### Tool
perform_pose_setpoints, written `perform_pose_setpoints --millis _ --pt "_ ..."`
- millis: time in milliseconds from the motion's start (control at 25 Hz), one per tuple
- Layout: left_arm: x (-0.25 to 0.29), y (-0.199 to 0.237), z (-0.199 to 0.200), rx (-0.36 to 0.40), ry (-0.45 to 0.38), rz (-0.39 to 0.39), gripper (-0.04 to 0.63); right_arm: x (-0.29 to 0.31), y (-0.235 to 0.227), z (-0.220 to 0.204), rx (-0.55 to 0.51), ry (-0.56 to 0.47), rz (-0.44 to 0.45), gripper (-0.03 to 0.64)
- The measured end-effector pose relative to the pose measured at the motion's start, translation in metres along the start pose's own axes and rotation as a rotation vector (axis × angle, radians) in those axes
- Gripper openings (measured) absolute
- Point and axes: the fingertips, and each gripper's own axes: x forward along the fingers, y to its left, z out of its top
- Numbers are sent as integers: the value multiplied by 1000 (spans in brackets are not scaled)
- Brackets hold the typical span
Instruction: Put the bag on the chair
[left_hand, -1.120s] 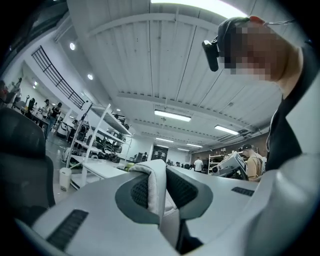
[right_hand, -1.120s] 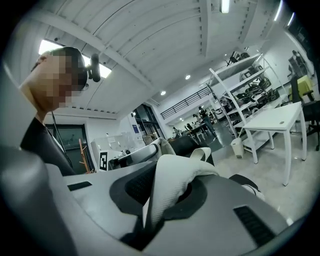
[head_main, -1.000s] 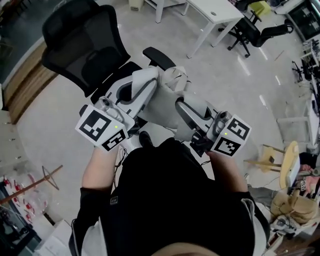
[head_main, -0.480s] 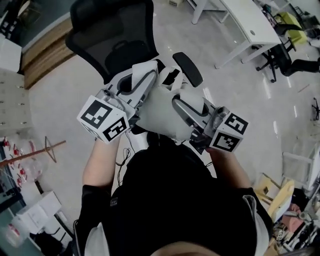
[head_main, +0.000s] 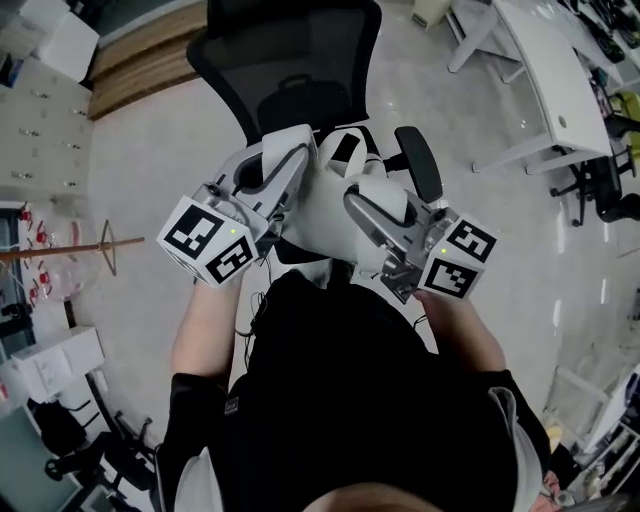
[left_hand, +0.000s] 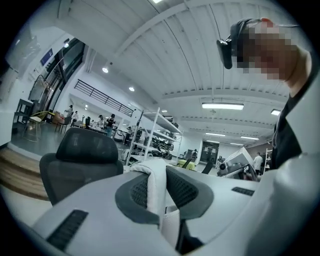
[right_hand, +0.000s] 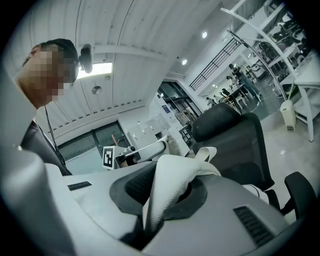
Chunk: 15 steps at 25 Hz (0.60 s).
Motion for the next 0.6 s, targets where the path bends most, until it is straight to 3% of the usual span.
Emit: perform_pose_setpoints --millis 120,320,480,600 --pt "-13 17 5 7 -18 -9 52 19 1 3 -11 5 -13 51" --pt "-28 48 13 16 -35 -102 52 57 0 9 -29 -47 -111 51" --pt "-37 88 17 22 -21 -225 52 96 -11 13 -26 -114 -222 51" --pt "-37 108 11 30 36 -385 52 115 -24 11 -1 -212 -373 51"
